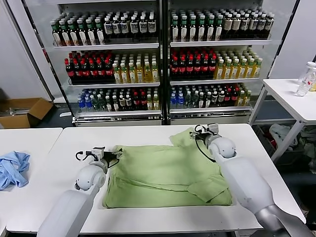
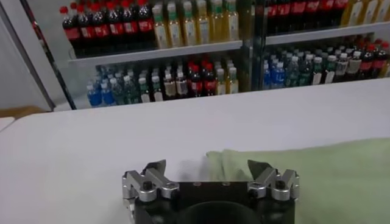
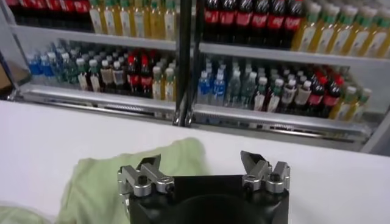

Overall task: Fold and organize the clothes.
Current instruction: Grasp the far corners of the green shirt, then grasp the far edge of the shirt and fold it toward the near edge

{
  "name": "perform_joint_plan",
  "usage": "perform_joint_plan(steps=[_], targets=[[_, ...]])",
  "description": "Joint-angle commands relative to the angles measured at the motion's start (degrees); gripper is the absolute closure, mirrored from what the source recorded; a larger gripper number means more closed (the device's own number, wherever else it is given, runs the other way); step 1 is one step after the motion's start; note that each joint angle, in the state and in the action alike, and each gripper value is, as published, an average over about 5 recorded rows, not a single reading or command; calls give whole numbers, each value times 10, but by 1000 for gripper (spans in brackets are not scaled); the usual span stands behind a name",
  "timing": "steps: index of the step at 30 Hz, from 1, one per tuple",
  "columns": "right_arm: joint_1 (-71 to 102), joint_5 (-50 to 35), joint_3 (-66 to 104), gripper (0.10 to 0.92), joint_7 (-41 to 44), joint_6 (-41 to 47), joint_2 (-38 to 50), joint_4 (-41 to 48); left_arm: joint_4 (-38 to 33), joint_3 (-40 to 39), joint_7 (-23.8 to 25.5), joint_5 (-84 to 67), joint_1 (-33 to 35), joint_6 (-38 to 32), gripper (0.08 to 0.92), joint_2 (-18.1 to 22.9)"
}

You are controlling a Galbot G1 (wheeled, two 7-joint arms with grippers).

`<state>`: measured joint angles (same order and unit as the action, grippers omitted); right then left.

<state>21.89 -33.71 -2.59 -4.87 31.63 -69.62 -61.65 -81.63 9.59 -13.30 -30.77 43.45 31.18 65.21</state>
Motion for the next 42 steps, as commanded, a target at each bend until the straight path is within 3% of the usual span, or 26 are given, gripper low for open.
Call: perform_joint_plan(steps=[1,21,24,31,42], targets=[[-53,14,-27,235,32,-1,-50,114,46,-20,5,-10,-42,0,285,6],[-29,-14,-22,804,42,6,-35,85,19,-18,33,6,1,0,860,7],[-23,-18,-15,885,39,-4,-33,75,19,-14,38,3,5,-7,907,9],[5,-38,0,920,36,-11,-8,-5,-9,1,42,-2,21,-37,912,10],[98,-100,49,920,19,-20,93,-232,-172,51,36,-48,97,-64,912,-16]])
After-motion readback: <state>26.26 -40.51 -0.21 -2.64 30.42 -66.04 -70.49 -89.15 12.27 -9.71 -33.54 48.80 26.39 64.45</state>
